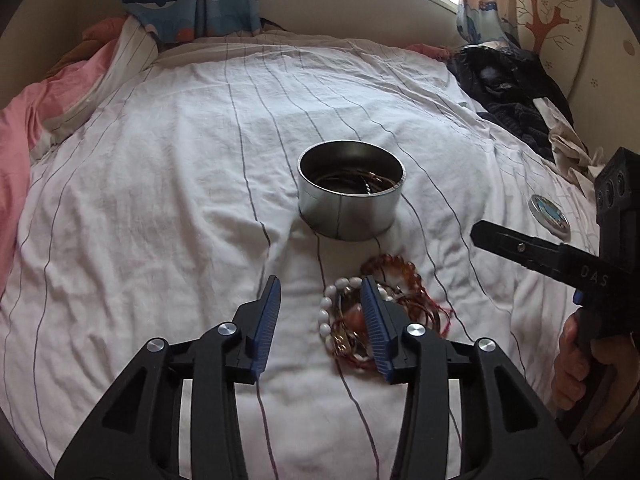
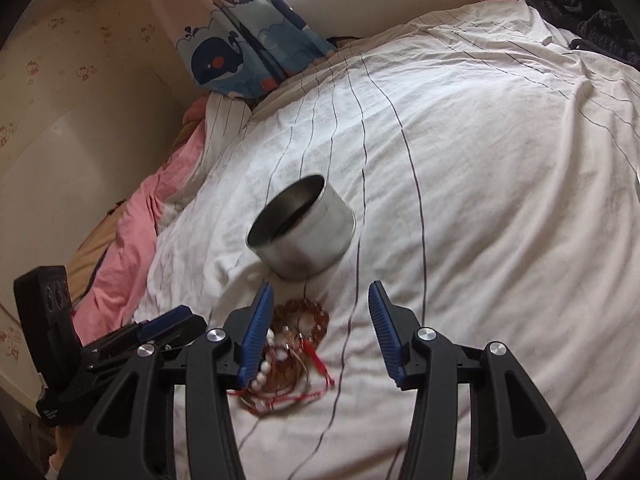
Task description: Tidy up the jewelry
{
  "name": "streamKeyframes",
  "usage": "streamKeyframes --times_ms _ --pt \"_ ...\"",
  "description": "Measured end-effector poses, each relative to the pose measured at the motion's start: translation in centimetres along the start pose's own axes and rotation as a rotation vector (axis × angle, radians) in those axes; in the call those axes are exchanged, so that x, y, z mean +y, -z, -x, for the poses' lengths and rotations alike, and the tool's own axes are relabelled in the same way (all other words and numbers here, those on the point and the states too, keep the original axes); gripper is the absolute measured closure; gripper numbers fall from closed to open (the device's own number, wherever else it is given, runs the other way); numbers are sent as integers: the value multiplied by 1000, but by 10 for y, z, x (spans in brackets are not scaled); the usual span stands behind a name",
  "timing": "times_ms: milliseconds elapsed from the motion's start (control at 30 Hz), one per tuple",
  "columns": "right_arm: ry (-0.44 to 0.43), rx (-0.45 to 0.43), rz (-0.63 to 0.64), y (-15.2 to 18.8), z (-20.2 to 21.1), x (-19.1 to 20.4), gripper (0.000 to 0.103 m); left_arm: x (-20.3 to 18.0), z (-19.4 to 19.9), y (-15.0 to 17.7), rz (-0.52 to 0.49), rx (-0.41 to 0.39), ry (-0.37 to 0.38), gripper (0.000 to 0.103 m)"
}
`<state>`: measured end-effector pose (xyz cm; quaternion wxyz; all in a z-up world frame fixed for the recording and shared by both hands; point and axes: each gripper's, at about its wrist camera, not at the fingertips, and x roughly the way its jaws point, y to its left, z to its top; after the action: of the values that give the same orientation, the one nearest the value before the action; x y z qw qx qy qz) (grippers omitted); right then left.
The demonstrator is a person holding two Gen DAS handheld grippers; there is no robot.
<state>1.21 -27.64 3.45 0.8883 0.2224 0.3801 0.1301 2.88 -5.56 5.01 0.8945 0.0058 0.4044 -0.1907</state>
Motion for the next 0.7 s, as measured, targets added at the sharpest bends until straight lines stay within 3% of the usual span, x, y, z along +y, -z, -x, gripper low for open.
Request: streamKeyframes --times_ms 167,367,700 --pt "21 14 -37 26 7 -8 54 -31 1 16 -99 -3 40 61" --pt "29 1 -58 27 6 -14 54 -37 -10 15 -51 1 83 62" --pt "10 -4 -75 26 4 -17 53 -36 -22 12 -38 20 46 62"
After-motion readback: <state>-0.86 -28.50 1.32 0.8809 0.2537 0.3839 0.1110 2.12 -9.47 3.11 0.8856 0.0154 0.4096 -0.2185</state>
